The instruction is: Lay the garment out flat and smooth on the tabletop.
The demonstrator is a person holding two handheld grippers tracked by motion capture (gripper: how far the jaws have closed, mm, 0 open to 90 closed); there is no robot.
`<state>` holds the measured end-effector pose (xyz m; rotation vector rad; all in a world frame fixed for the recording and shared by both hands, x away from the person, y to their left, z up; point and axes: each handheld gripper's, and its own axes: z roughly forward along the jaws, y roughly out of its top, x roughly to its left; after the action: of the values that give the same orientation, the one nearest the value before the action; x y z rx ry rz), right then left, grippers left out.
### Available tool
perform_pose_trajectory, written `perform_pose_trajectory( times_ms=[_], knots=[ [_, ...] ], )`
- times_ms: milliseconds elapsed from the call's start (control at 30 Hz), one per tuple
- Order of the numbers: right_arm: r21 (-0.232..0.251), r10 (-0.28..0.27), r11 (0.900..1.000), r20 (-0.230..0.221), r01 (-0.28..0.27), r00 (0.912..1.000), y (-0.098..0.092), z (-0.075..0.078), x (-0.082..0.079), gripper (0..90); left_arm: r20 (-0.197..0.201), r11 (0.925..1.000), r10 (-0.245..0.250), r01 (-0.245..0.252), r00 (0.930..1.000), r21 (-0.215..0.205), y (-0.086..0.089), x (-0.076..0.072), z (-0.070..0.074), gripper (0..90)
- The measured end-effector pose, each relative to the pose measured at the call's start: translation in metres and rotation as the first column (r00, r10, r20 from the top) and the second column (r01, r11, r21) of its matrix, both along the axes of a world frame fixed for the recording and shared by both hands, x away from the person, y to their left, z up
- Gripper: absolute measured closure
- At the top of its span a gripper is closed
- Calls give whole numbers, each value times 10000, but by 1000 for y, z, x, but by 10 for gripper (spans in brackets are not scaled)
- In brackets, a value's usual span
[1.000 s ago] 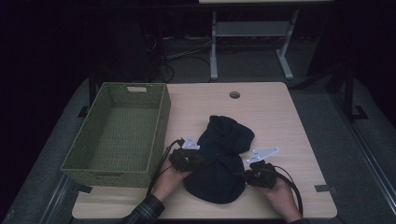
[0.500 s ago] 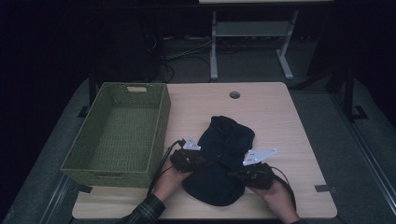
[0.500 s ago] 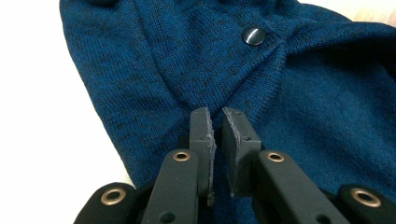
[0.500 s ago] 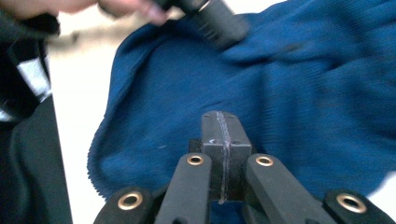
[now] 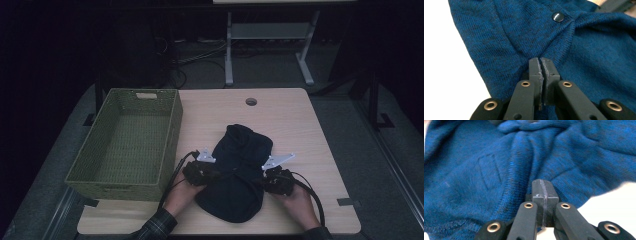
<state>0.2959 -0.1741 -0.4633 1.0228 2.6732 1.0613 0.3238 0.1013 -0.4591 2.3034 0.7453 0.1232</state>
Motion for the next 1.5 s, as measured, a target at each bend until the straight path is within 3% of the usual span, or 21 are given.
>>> perform_pose_trajectory(
  times_ms=[300, 533, 700, 833, 933, 1133, 1367, 1500],
  knots=[
    [111, 418, 9991, -143, -417, 9990, 6, 0, -23, 900, -107, 9999, -133, 133, 9999, 26, 0, -3, 0, 887],
    [-165, 64, 9998, -37, -64, 10000, -4, 1, -10, 900, -564, 9985, -514, 502, 9971, -222, 1, -17, 0, 896],
    [-136, -339, 9993, -24, 339, 9994, -13, 0, 2, 900, -609, 9969, -738, 721, 9954, -300, -4, -21, -1, 897],
    [-469, -587, 9971, 178, 595, 9981, -17, 2, 9, 900, -656, 9953, -919, 896, 9936, -381, -9, -22, -1, 897],
    [-463, -604, 9970, 255, 615, 9978, -21, 1, 11, 900, -672, 9952, -850, 814, 9941, -539, -13, -20, -3, 897],
    [-600, -775, 9950, 368, 797, 9963, -24, 2, 11, 900, -398, 9941, -1040, 1026, 9938, -356, -22, -17, -2, 897],
    [-452, -791, 9957, 333, 806, 9963, -27, 3, 11, 896, -275, 9940, -897, 878, 9956, -658, -18, -16, 5, 852],
    [-353, -801, 9961, 326, 812, 9963, -29, 5, 12, 814, -43, 9948, -795, 791, 9968, -639, -15, -12, 12, 804]
  ],
)
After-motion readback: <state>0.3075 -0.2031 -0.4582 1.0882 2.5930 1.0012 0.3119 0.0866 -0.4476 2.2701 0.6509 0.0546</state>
